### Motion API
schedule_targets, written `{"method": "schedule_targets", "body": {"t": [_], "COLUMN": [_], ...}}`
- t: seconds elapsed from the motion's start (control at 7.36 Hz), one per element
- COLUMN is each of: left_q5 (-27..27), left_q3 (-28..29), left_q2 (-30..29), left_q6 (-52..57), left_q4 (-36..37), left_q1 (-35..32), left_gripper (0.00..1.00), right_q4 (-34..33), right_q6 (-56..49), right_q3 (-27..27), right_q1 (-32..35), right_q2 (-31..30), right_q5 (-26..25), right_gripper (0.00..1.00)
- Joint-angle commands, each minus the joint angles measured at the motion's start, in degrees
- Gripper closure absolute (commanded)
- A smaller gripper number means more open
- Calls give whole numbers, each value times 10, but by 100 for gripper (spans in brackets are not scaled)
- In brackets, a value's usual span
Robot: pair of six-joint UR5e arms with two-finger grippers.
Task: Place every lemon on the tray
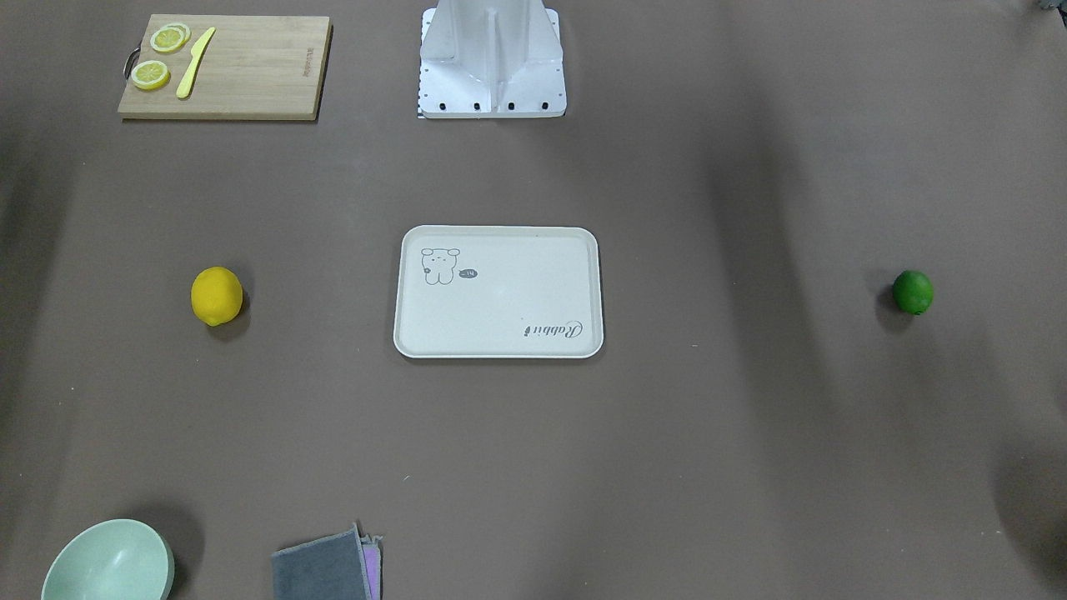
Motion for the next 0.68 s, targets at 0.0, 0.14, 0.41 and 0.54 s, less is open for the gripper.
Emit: {"method": "schedule_targets", "body": {"t": [0.0, 0.14, 0.41, 0.54], "left_q5": [1, 0, 0, -1], "left_q3": [20, 20, 23, 22], "left_q2": [1, 3, 2, -1], "left_q6": [0, -2, -3, -3], "left_q4": [-34, -34, -35, -35], "left_q1": [0, -1, -1, 0], "left_gripper": [1, 1, 1, 1], "right_q4": [-3, -3, -3, 0], "right_q6": [1, 1, 2, 12], "right_q3": [2, 5, 7, 11], "right_q1": [0, 2, -8, -30], "right_q2": [-1, -3, -3, 1], "right_q5": [0, 0, 2, 9], "right_gripper": [1, 1, 1, 1]}}
